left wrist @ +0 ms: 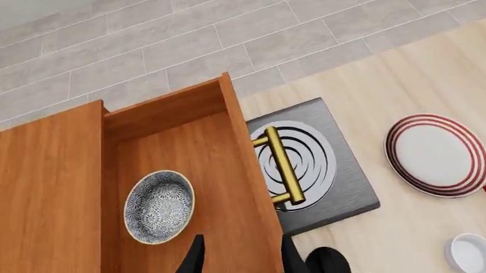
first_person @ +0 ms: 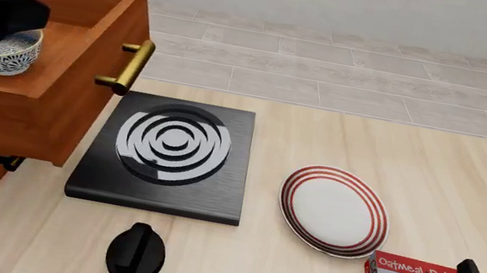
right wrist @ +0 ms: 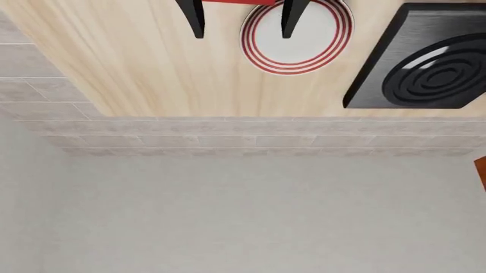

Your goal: Pick the akita bowl in the top layer of the wooden cabinet and place it on the plate.

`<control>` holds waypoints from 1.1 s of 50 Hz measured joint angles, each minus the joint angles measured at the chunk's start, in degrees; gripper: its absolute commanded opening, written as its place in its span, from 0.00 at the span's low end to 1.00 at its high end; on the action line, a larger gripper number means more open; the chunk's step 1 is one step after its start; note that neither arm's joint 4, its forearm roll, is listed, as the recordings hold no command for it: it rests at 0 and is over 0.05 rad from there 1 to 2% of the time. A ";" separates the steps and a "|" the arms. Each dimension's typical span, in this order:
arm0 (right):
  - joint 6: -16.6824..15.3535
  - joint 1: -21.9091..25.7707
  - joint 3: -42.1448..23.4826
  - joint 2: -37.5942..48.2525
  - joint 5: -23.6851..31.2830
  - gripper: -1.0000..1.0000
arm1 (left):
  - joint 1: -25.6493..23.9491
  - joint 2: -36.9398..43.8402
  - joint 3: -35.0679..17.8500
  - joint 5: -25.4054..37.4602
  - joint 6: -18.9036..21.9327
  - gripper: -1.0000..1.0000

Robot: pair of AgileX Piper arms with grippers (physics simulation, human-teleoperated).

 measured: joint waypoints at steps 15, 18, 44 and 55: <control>0.01 0.02 0.01 -0.06 0.06 1.00 | 3.54 1.12 -0.23 0.09 0.97 1.00; 0.02 -0.01 0.01 -0.06 0.06 1.00 | 4.12 1.67 -0.46 0.15 0.84 1.00; 0.01 -0.13 0.04 0.17 -0.07 1.00 | 6.96 7.01 -2.74 0.38 -1.16 1.00; -0.04 -0.26 0.06 0.42 -0.28 1.00 | 8.08 9.17 -3.07 -0.31 -1.17 1.00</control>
